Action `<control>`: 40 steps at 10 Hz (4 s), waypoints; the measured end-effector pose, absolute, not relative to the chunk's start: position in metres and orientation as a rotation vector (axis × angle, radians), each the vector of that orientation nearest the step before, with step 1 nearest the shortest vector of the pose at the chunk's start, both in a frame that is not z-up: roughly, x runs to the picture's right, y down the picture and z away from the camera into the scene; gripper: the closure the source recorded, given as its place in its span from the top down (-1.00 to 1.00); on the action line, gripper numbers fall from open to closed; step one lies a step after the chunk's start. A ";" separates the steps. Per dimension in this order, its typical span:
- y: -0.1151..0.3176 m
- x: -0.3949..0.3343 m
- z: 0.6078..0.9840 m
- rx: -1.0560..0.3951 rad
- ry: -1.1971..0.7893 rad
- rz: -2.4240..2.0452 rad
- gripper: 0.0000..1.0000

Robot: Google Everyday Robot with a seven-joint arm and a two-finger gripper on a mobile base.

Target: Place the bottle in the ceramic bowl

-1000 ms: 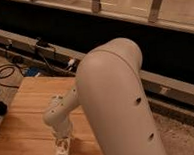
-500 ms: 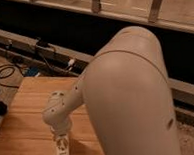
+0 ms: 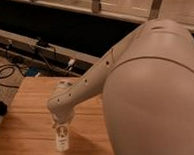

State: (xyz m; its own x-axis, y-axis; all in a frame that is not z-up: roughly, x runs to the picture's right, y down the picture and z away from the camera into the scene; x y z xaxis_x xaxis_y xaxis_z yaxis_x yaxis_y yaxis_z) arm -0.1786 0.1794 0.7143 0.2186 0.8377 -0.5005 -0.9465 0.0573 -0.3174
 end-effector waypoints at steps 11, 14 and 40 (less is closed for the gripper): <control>0.073 -0.137 0.751 -0.627 0.077 1.431 -1.00; 0.048 -0.101 0.776 -0.571 0.107 1.495 -1.00; -0.045 0.164 0.843 -0.232 0.122 1.871 -0.91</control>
State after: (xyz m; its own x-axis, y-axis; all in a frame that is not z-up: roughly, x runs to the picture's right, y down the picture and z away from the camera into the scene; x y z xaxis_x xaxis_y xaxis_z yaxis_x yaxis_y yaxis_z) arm 0.1638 -0.0445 0.8429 -0.2933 0.9302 -0.2208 -0.9509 -0.3076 -0.0329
